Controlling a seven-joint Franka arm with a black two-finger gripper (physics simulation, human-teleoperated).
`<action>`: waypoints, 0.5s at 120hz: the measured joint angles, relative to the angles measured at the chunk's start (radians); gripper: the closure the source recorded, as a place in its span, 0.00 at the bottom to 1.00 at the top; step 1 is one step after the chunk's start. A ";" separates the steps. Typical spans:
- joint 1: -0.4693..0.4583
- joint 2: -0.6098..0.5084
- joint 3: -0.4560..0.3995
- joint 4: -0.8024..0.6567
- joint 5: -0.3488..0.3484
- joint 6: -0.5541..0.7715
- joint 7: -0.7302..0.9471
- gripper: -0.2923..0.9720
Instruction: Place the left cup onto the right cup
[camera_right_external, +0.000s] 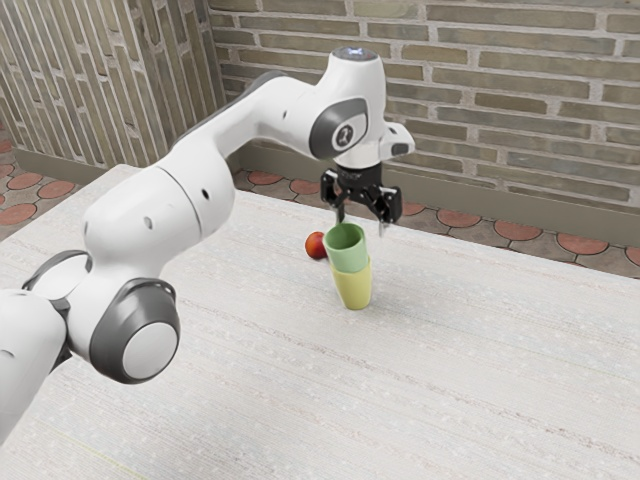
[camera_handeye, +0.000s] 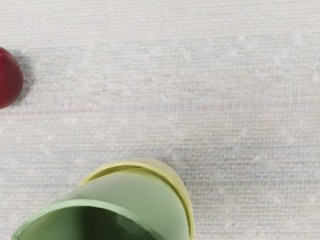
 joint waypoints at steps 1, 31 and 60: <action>0.000 -0.001 0.000 0.001 0.000 -0.003 0.000 0.27; 0.007 -0.102 -0.003 -0.046 -0.003 -0.080 -0.005 0.25; 0.053 -0.698 -0.021 -0.705 -0.070 -0.087 0.034 0.24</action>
